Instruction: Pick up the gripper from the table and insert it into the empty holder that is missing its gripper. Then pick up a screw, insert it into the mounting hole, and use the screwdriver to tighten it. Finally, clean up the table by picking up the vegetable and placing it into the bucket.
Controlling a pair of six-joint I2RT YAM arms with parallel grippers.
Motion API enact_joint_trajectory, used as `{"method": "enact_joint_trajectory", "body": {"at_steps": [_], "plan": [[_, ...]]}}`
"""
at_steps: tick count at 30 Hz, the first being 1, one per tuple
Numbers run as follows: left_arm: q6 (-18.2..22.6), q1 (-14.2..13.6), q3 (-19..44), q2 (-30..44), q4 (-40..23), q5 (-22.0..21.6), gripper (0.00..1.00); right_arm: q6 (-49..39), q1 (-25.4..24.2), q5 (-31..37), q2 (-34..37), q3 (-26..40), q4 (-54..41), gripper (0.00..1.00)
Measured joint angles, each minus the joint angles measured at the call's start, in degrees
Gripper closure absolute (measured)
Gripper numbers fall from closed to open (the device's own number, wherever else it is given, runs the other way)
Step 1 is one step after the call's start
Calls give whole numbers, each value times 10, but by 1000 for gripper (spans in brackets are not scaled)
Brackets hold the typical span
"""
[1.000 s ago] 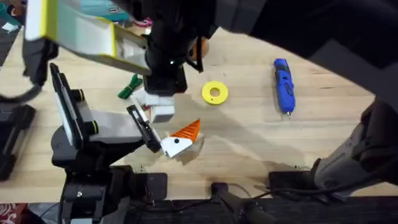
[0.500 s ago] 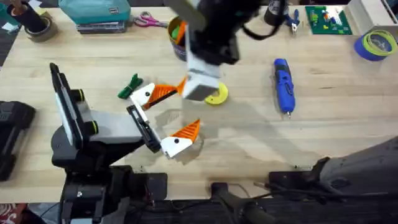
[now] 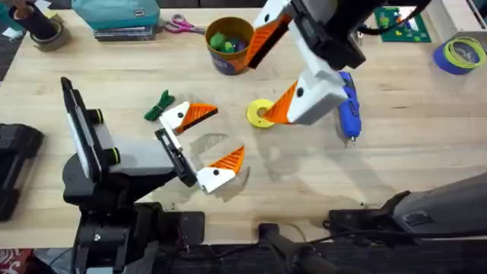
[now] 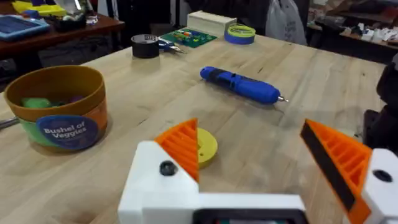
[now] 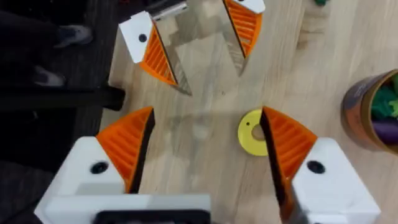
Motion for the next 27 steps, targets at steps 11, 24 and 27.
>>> {"method": "enact_joint_trajectory", "body": {"at_steps": [11, 24, 27], "plan": [[0, 0, 0, 0, 0, 0, 15, 32, -33, -53, -135, -225, 224, 5], [0, 0, 0, 0, 0, 0, 15, 86, -70, -122, -201, -359, 278, 4], [0, 0, 0, 0, 0, 0, 15, 86, -71, -126, -198, -359, 278, 4]]}}
